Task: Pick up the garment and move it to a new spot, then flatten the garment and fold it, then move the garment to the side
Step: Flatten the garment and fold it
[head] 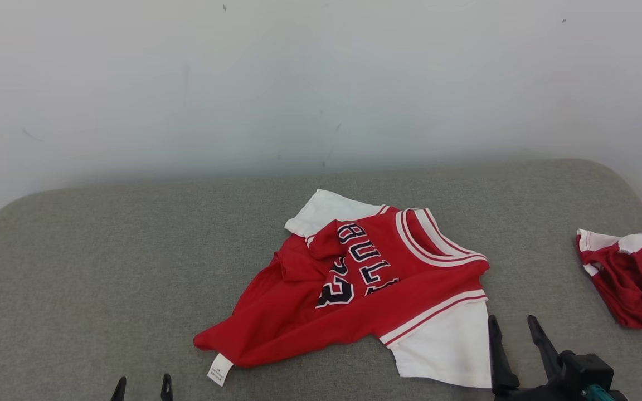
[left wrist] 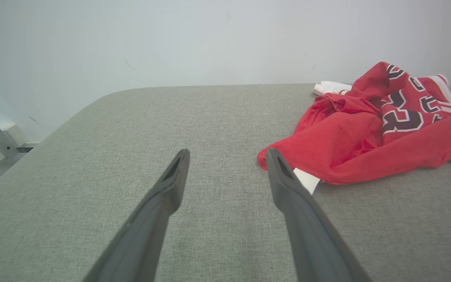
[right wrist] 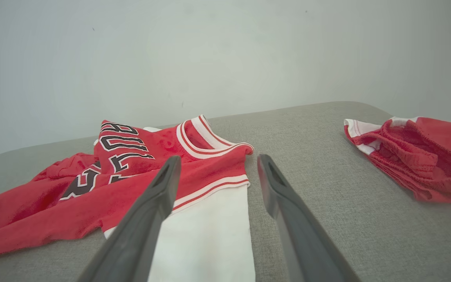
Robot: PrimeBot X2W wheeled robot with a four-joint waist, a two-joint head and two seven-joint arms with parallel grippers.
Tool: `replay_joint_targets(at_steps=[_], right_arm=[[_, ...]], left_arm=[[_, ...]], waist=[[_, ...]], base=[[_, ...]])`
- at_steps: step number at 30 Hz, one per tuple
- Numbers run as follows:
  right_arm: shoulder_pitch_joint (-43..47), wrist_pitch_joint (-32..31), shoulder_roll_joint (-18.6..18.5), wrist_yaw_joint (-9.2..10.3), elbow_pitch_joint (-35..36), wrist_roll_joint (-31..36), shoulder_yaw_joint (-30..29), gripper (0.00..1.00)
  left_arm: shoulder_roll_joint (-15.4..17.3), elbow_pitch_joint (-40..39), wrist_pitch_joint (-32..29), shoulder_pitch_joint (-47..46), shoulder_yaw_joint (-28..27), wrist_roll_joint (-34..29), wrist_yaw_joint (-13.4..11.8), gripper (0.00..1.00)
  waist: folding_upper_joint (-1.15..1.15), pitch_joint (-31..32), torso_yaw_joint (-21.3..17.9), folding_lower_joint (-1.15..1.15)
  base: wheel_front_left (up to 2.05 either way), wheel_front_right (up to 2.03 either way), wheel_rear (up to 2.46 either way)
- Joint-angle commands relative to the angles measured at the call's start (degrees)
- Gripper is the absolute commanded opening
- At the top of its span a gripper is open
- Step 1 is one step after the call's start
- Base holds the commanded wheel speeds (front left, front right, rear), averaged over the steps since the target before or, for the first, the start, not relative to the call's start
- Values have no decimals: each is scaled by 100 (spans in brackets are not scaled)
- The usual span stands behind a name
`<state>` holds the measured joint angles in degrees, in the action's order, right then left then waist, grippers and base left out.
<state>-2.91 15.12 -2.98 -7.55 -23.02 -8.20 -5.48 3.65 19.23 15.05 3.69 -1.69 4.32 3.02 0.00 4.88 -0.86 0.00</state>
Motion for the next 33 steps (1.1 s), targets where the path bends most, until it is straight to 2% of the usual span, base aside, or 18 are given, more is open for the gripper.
replay_joint_targets(at_steps=[1, 12, 21, 27, 33], right_arm=[[110, -1, 12, 15, 63, 92, 90, 100], [216, 0, 11, 15, -13, 111, 323, 100], [85, -1, 11, 15, -361, 159, 258, 100], [-9, -1, 11, 15, -689, 244, 129, 100], [-187, 0, 13, 15, -1153, -3, -195, 100]], left_arm=[[-24, -21, 17, 99, -25, -46, 22, 100], [-65, 1, 17, 9, -20, -59, 102, 100], [-75, -2, 17, -186, 129, 4, 128, 100], [-78, 39, 17, -319, 341, 79, 120, 100], [-76, 145, 17, -445, 481, 188, 127, 100]], waist=[[0, 16, 1, 0], [0, -74, 0, 0], [0, -477, -32, 0], [0, -727, -38, 0], [0, -953, 16, 0]], base=[[0, 0, 0], [0, 0, 0], [0, 0, 0], [0, 0, 0], [0, 0, 0]])
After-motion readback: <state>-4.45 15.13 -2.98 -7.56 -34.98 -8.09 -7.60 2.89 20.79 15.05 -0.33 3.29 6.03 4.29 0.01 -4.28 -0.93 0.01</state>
